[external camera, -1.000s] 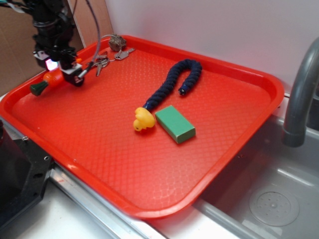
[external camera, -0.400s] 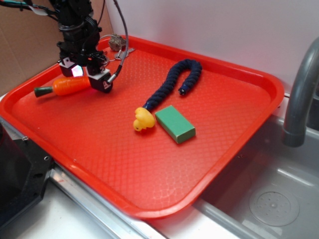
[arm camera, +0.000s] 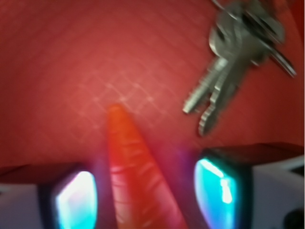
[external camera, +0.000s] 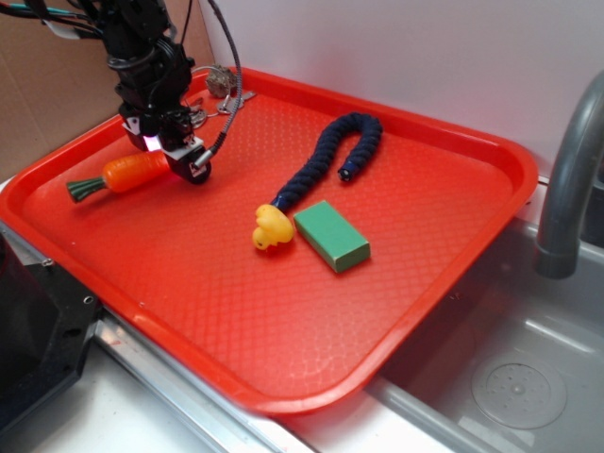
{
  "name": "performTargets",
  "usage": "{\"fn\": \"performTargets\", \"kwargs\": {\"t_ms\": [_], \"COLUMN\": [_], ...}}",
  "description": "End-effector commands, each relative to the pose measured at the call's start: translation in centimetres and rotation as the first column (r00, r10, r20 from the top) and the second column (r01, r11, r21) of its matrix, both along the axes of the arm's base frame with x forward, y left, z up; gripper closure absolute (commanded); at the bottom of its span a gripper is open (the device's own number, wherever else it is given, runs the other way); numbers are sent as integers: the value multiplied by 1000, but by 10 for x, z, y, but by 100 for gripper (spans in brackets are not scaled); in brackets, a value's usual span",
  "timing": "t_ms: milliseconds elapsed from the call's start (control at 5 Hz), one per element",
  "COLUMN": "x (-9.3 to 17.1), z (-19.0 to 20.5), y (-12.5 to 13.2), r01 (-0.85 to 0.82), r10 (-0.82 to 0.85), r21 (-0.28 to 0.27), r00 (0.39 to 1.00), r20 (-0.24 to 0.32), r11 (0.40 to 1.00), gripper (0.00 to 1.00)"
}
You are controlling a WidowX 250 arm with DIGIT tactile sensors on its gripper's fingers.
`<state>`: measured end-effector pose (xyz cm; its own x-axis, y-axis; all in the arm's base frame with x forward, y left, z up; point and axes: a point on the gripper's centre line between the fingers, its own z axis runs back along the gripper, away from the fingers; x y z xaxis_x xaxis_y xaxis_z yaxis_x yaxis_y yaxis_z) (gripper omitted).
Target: Grab the carrot.
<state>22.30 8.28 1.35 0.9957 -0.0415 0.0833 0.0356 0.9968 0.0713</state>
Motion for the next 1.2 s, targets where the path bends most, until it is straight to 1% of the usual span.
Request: {"fn": "performTargets", "kwargs": {"t_ms": [0,200,400,600,800,1000], "x": [-5,-10,-16,-14,-16,-24], "z": [0,37,87,137,176,183], "y": [-5,-17,-43,-56,-71,-68], "r01": [42,12,-87,-143,-223,-208], "r10": [-42,-11,87,144,225,212], "r21": [-1,11,5,-33,-47,-63], "r00": [999,999,996,989,974,976], "r20": [-32,-34,33,36,36,46], "r11": [999,1000,996,989,974,976], "gripper": [100,100,100,100,100,100]}}
